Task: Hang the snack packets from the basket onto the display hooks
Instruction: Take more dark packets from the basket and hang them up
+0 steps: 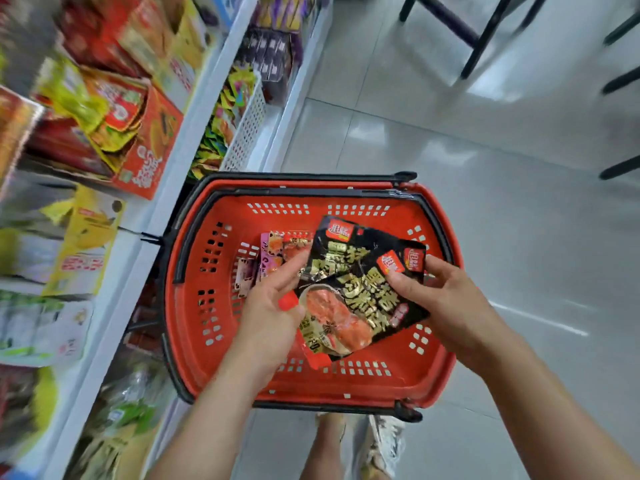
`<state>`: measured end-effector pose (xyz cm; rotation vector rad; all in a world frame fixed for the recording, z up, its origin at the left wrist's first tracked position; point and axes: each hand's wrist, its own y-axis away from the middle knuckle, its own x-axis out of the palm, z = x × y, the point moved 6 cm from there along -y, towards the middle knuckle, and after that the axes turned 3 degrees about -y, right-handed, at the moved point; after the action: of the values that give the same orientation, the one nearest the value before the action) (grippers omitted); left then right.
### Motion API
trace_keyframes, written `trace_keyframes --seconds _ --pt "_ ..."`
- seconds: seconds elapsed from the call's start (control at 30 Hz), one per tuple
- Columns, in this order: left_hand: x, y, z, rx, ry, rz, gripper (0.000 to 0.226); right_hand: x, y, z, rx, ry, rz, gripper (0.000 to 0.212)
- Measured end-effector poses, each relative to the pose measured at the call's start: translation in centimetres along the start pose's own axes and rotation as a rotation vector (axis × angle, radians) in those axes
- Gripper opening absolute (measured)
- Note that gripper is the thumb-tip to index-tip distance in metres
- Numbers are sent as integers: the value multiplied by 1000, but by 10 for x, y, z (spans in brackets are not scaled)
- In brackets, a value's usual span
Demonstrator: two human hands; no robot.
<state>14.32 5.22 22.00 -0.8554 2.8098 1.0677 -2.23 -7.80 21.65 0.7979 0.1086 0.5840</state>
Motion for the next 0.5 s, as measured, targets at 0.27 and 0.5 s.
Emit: trace_keyframes --seconds 0.27,0.5 --pt "-25 119 -129 202 -183 -74 74 33 121 140 -339 391 -90 9" --pt "-48 252 -240 378 -625 -341 43 57 246 229 -495 376 -129 17"
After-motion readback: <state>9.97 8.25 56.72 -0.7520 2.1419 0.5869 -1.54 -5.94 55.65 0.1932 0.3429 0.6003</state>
